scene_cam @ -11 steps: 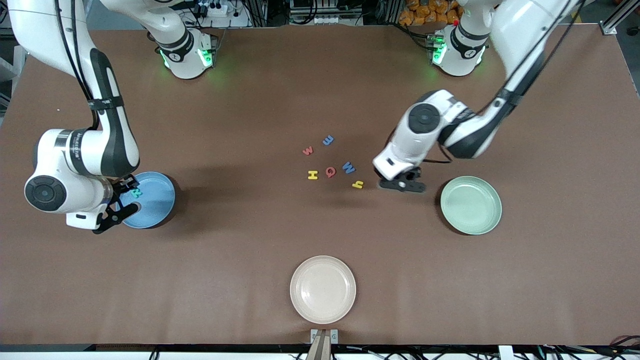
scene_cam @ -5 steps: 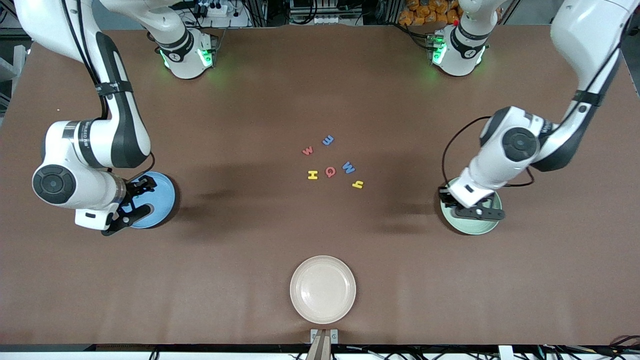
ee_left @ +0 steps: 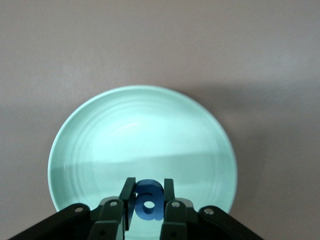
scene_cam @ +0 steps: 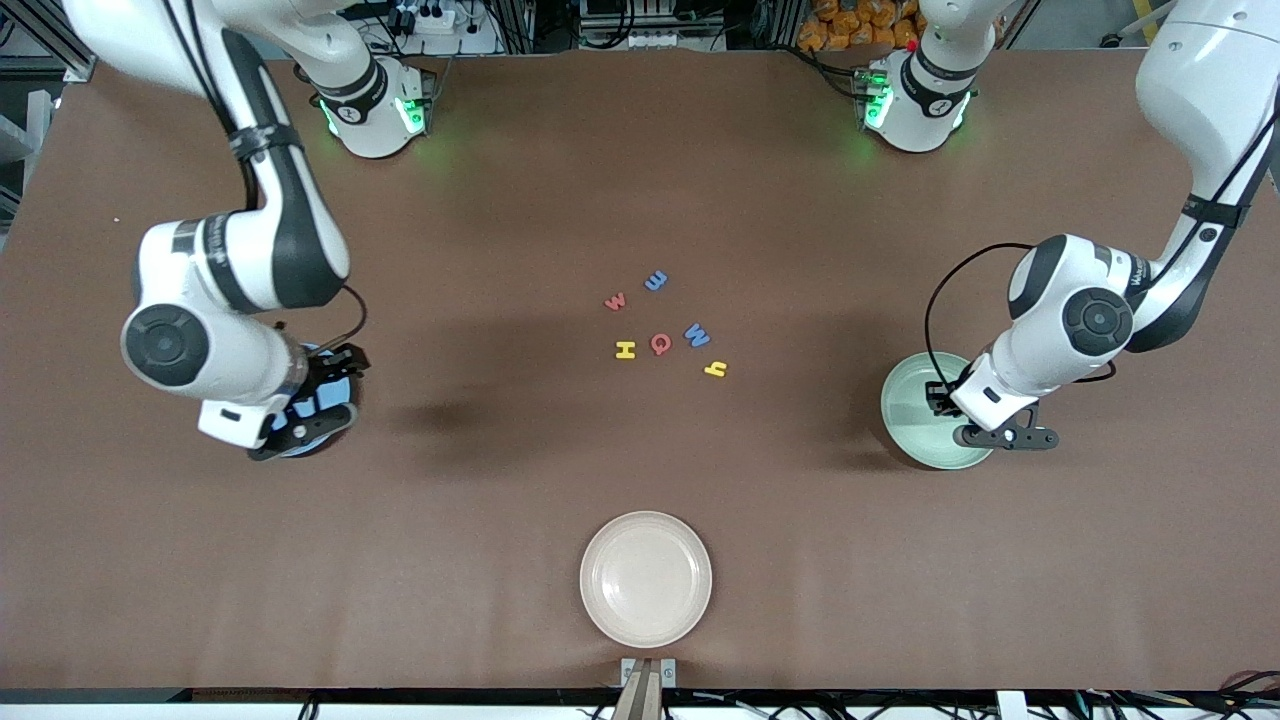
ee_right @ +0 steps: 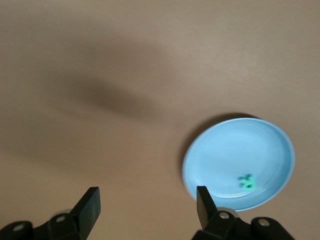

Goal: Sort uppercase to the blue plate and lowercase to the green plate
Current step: 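Drop the blue a on the green plate while the right gripper reaches letters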

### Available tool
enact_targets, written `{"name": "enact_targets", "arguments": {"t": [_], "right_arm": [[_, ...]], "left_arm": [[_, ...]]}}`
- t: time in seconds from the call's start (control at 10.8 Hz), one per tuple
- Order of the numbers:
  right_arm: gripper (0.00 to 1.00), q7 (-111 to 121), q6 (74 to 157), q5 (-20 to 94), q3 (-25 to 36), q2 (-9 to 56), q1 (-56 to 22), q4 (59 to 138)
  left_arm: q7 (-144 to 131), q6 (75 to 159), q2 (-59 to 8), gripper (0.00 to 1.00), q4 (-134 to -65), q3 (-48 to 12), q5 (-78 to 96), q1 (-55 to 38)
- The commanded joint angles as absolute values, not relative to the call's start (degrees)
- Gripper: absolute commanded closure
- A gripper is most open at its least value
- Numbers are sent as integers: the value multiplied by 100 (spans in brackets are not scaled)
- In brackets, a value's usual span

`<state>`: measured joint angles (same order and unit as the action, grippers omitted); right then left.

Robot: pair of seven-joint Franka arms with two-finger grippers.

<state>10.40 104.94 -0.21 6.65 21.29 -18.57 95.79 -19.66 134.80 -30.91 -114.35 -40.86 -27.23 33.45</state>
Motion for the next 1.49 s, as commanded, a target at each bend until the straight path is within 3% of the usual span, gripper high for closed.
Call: {"name": "enact_targets", "arguments": {"t": [0.0, 0.46, 0.74, 0.84, 1.11, 1.39], "right_arm": [[14, 30, 10397, -44, 309, 1898, -1960, 9659], [14, -1956, 10520, -44, -148, 1942, -2574, 9694], [7, -3187, 11080, -44, -464, 1960, -2795, 9973], [7, -3582, 11492, -44, -614, 1951, -2847, 10210], [7, -4350, 13213, -44, -983, 2073, -2944, 11036], [12, -4629, 14078, -79, -1046, 2600, -3294, 11162]], "left_arm": [[-1907, 13465, -3173, 100, -11566, -4087, -2812, 3472], [-1916, 13474, -3348, 100, -11558, -3920, -2891, 3437], [-1960, 13465, -3401, 41, -11514, -3920, -2900, 3393], [-1951, 13465, -3393, 0, -11514, -3920, -2900, 3393], [-1951, 13439, -3288, 0, -11435, -3920, -2909, 3384], [-1969, 12878, -3199, 0, -11014, -3937, -2927, 3156]]}}
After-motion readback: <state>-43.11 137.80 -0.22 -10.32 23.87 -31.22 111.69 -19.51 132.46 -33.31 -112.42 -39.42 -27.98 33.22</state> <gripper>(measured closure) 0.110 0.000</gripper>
